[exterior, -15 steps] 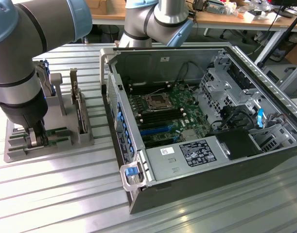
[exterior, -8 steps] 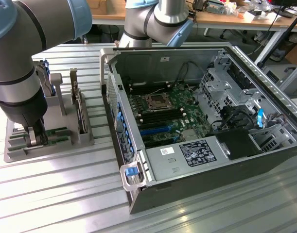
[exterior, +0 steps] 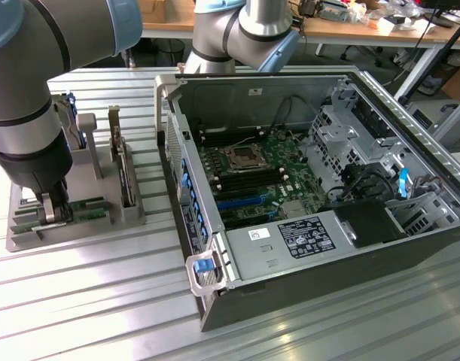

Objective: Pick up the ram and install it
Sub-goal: 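Pick up the ram and move it above insertion slot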

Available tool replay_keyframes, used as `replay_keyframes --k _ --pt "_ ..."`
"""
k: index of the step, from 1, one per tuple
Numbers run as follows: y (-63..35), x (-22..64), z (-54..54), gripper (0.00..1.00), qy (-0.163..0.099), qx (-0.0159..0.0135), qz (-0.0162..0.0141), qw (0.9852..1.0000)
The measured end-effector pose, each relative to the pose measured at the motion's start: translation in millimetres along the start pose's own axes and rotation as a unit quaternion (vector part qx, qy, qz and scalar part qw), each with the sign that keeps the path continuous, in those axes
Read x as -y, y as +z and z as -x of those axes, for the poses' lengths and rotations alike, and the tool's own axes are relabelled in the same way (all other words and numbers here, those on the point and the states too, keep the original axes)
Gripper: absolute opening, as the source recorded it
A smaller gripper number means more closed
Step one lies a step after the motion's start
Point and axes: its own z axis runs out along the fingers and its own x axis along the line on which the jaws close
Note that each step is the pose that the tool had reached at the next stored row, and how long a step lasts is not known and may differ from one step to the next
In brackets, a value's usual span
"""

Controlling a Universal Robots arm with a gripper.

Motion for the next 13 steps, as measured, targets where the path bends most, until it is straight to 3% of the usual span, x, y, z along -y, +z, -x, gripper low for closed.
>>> replay_keyframes --k 13 --pt "-10.1 0.0 -0.1 0.12 0.000 -0.0001 0.0001 1.0000"
